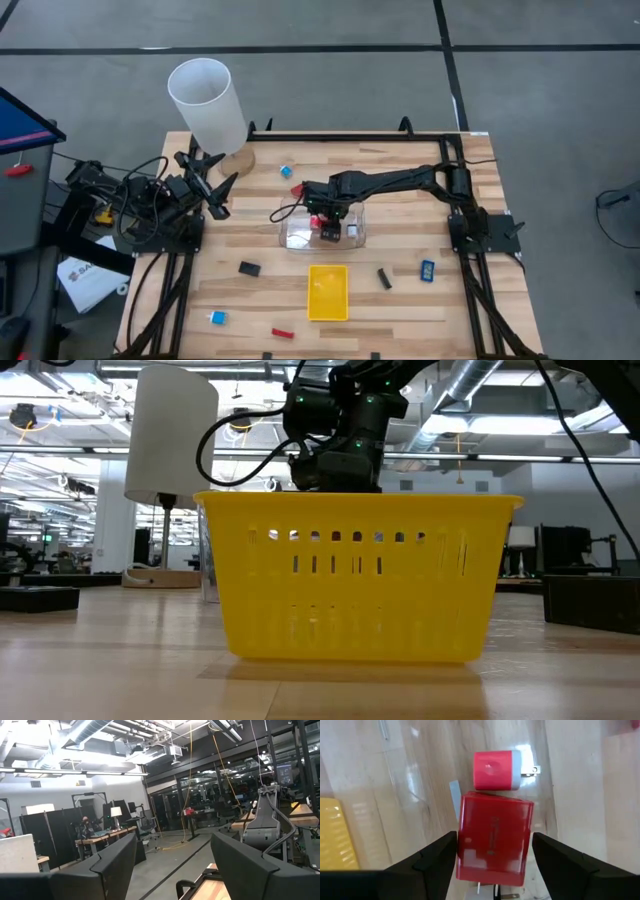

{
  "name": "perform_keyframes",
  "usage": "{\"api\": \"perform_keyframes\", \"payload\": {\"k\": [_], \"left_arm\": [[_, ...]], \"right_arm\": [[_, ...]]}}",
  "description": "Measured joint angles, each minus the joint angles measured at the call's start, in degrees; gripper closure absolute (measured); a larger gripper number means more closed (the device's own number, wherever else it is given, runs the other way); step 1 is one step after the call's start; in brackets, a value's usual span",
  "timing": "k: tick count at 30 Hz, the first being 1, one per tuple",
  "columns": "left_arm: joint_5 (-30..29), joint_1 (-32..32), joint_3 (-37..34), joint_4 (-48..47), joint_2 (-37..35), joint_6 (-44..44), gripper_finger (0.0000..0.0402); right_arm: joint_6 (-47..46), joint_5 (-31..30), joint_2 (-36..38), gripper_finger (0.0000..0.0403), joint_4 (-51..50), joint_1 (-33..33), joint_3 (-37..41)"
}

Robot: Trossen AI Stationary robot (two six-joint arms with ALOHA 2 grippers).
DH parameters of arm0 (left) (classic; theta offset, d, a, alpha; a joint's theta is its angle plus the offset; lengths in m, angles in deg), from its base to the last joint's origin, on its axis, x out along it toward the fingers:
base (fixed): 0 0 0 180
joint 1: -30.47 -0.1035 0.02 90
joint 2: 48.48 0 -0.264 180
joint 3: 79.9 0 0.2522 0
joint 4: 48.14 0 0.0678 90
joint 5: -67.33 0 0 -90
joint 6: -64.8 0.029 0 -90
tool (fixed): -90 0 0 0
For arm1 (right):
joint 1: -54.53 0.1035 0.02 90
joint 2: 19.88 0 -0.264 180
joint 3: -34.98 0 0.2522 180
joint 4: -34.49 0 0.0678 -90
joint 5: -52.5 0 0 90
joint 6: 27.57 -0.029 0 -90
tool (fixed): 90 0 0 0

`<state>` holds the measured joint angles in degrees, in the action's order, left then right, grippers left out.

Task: Pick & Place Office items
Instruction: Put the red charger adapter into the transparent bin, then put the top blue charger adapter into the transparent bin

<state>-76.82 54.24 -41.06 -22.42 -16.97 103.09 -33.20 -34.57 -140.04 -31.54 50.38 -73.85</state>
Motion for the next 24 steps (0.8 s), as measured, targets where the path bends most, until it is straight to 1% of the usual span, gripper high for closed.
{"api": "perform_keyframes", "payload": {"k": [6,16,24], "left_arm": [[0.0,0.0,0.0,0.0,0.0,0.0,0.0149],[0.0,0.0,0.0,0.0,0.0,0.0,0.0149],[0.0,0.0,0.0,0.0,0.0,0.0,0.0149]], "right_arm": [[0.0,0.0,0.0,0.0139,0.0,0.0,0.0],[0.0,-0.1,1.1,0.0138,1.1,0.3,-0.5],[-0.4,-1.7,1.1,0.0137,0.3,0.8,-0.5]]}}
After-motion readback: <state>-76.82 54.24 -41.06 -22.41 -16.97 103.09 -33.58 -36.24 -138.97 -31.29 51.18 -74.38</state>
